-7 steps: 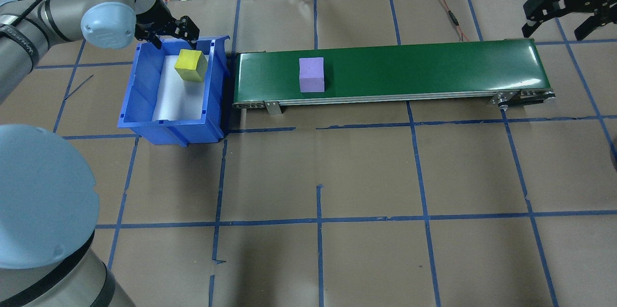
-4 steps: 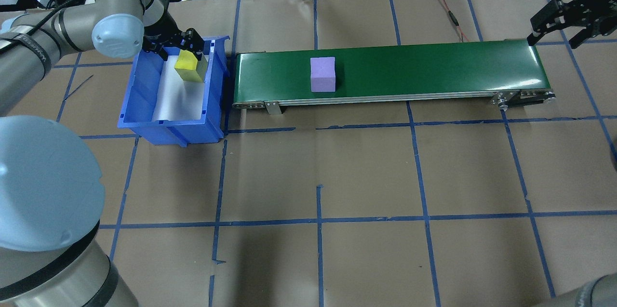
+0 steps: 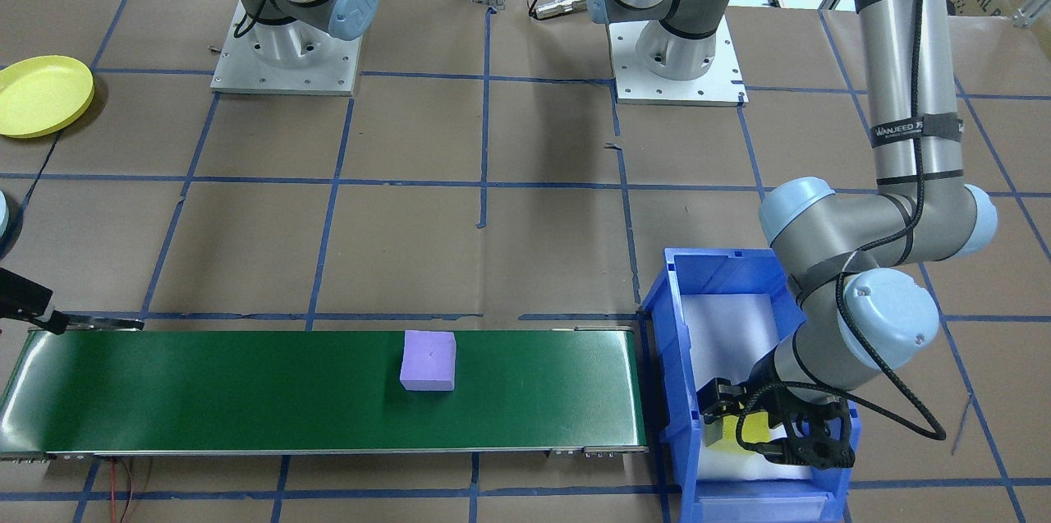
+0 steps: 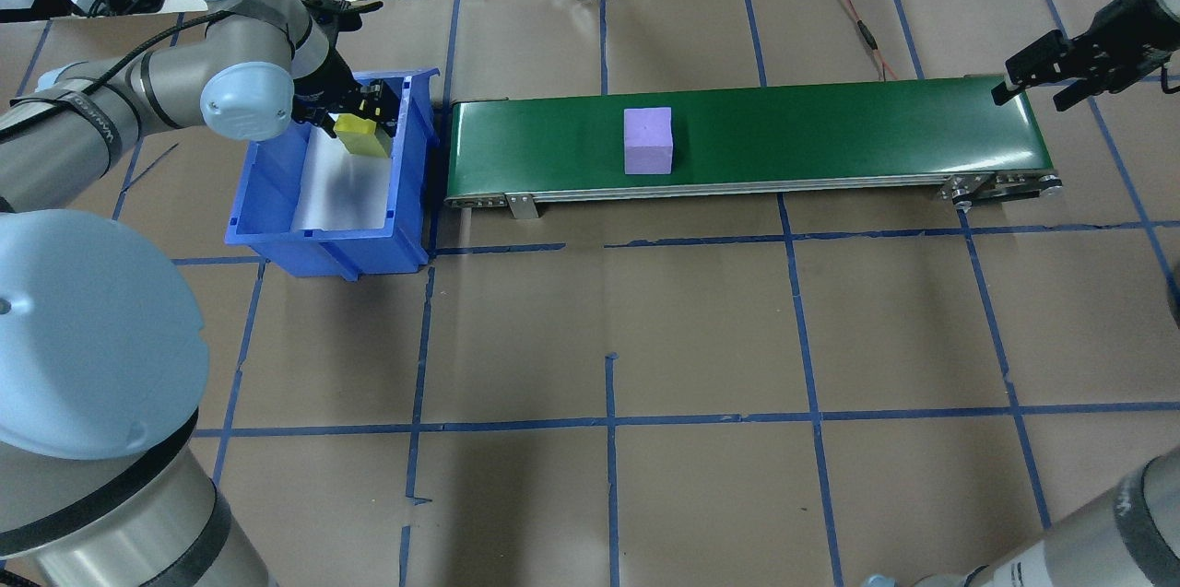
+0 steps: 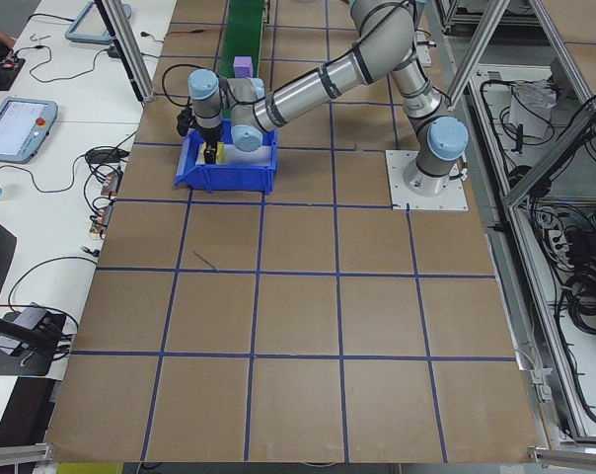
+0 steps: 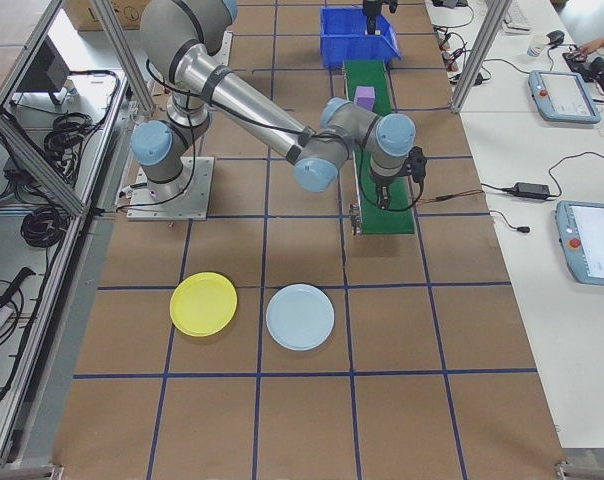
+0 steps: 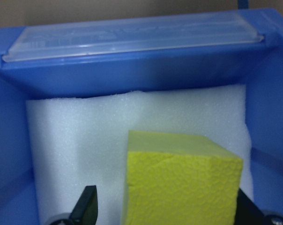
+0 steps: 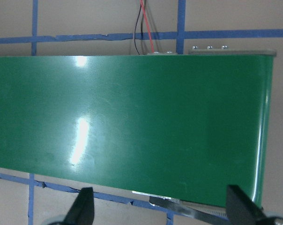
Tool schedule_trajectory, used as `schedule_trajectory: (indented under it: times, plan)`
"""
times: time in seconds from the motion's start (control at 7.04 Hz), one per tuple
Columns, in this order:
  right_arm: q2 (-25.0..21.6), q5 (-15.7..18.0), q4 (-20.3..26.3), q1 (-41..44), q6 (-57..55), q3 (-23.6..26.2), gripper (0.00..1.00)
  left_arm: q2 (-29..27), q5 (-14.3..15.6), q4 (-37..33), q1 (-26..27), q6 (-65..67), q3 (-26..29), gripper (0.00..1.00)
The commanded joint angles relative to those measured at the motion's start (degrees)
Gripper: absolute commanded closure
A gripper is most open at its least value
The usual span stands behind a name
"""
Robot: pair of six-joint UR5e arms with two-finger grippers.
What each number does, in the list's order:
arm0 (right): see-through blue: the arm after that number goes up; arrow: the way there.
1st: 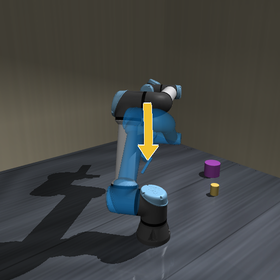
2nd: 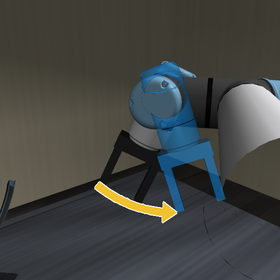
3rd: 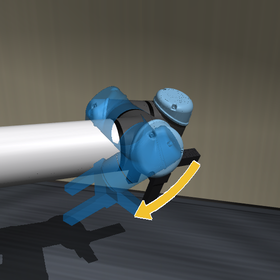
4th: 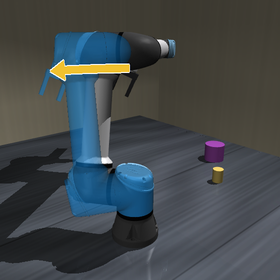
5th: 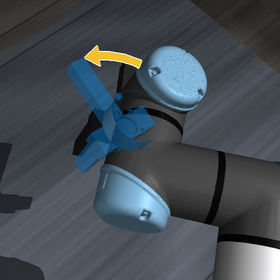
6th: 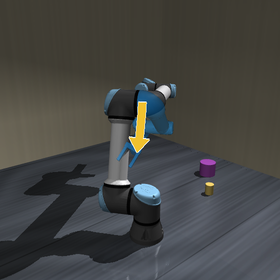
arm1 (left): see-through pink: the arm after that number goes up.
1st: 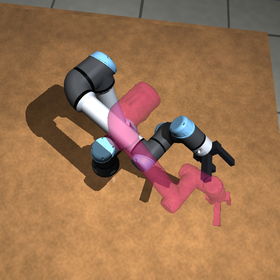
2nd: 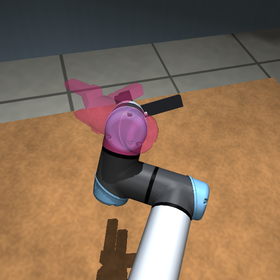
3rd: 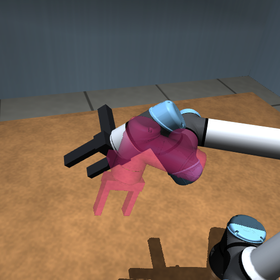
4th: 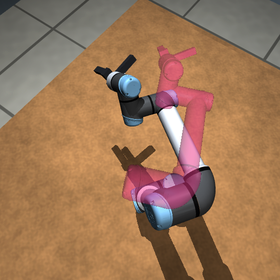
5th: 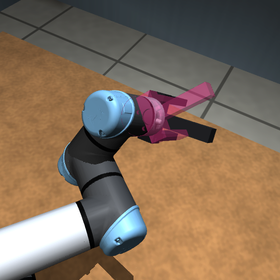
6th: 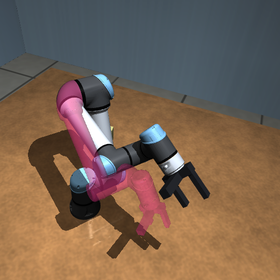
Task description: Move block left to right into plate
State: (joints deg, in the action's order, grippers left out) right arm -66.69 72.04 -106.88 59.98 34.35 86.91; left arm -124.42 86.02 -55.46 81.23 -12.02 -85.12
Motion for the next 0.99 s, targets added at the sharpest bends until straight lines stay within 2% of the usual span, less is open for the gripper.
schedule_trajectory:
  times: [0.0,0.28,0.43,0.71,0.85]
  plan:
    - [0.86,-3.39,-0.88,-0.04,1.16,1.41,0.0,6.34,-0.32,-1.04,0.07,2.44,0.83,0.66]
    - [0.86,-3.57,-0.88,-0.04,0.9,2.3,0.0,12.69,-3.82,-2.54,0.77,2.53,1.53,0.66]
    - [0.86,-3.58,-0.88,-0.04,0.46,2.21,0.0,13.67,-3.49,-2.54,3.39,4.79,1.71,0.66]
    - [0.86,-3.58,-0.88,-0.04,0.28,2.13,0.0,15.35,-3.22,-5.52,13.47,19.33,2.68,0.66]
    - [0.86,-3.58,-0.97,-0.04,-0.07,2.12,0.0,13.43,-3.48,-5.36,14.56,22.62,1.9,0.66]
